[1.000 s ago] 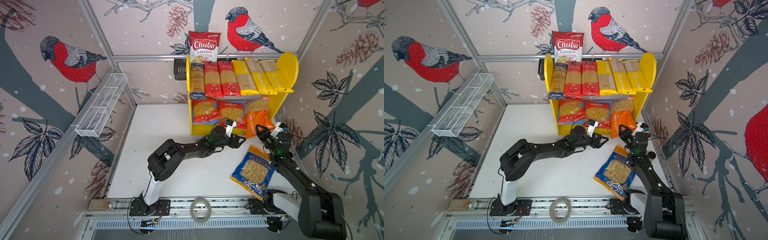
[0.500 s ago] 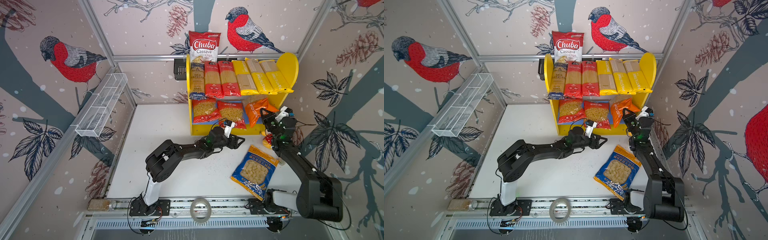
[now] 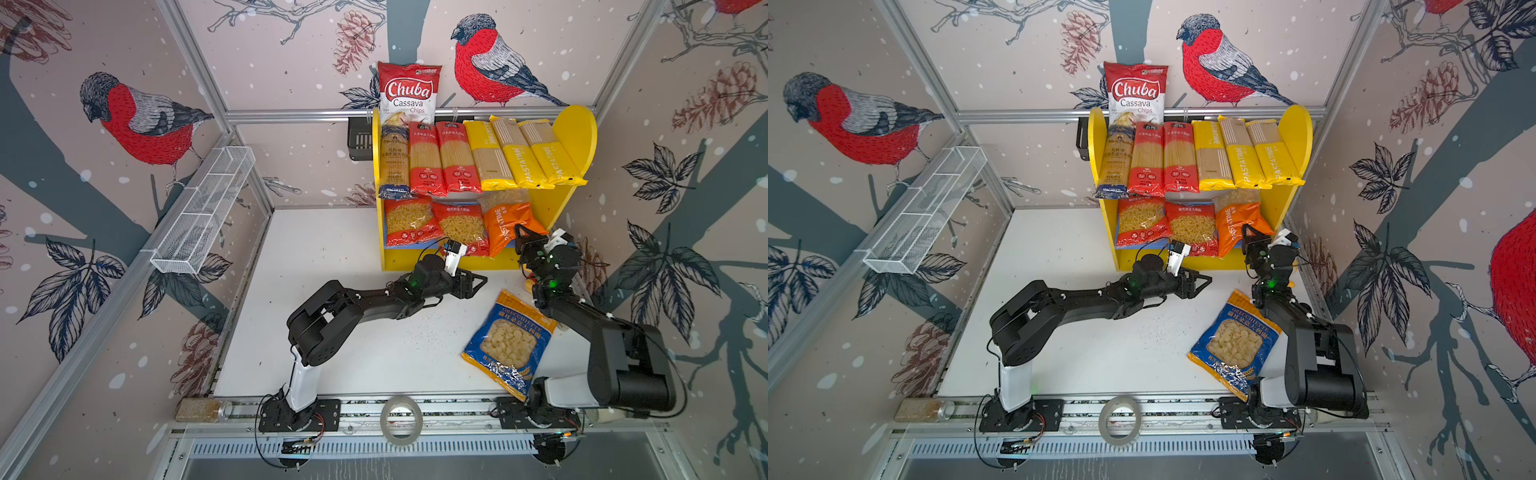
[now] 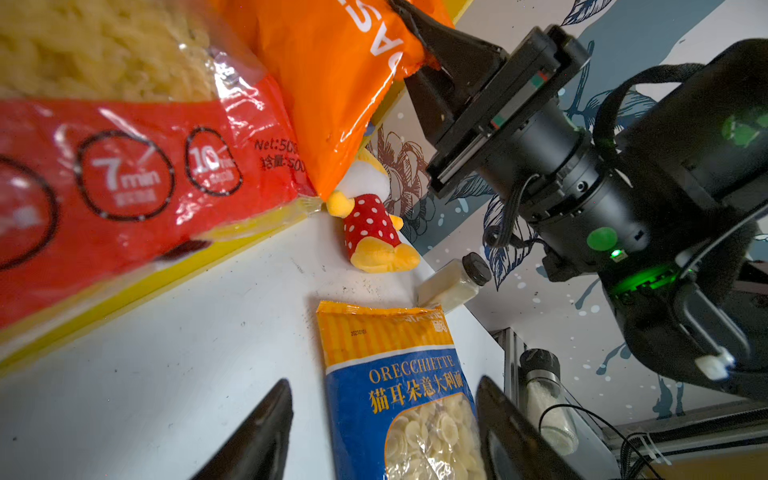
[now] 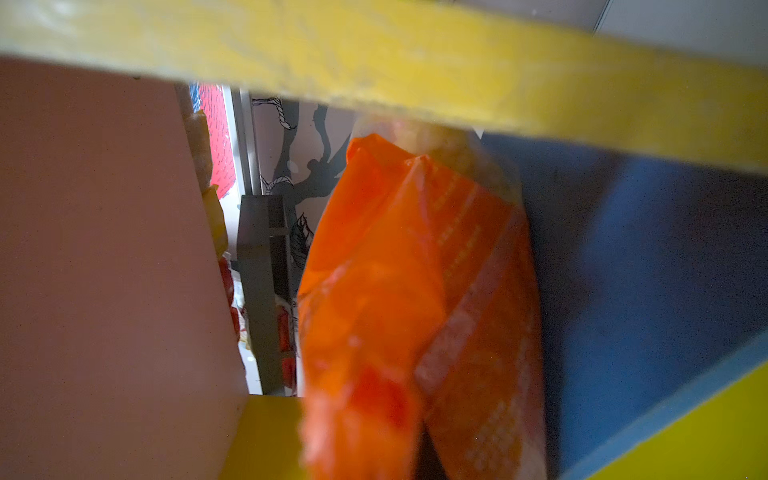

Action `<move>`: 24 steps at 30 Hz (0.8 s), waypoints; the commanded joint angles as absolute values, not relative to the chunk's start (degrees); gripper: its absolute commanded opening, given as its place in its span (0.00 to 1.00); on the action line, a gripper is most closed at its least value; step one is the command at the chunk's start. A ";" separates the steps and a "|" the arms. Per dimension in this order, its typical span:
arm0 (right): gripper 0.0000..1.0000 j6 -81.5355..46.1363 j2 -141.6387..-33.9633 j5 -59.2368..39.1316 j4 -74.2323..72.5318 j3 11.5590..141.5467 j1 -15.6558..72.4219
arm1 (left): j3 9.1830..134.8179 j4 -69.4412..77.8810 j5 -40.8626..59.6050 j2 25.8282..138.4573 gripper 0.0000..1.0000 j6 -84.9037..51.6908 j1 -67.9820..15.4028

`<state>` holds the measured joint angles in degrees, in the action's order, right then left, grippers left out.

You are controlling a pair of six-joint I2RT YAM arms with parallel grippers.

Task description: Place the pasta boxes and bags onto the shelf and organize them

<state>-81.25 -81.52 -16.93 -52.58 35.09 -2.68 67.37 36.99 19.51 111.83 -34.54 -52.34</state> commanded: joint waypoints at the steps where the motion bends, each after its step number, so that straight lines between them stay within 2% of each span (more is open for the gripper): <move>1: 0.06 -88.11 -82.00 -20.40 -62.47 37.56 -2.04 | 66.26 39.07 18.85 110.47 0.69 -34.25 -52.29; 7: 0.05 -85.44 -80.52 -18.70 -54.11 37.34 -1.81 | 63.85 38.63 15.45 106.94 0.69 -32.39 -52.29; 13: 0.07 -87.63 -83.45 -22.30 -54.84 30.78 -4.26 | 62.19 39.35 15.11 105.82 0.69 -31.89 -52.03; 19: 0.17 -77.71 -81.72 -23.76 -38.91 36.32 -4.64 | 61.97 40.52 14.59 105.79 0.69 -30.42 -51.94; 24: 0.24 -71.60 -78.48 -22.33 -32.65 38.36 -4.49 | 62.49 40.10 14.07 105.51 0.69 -29.50 -51.00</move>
<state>-77.62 -79.68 -21.61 -38.87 37.26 -4.62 62.08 37.43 14.81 106.13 -31.11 -51.46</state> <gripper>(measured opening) 0.236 0.686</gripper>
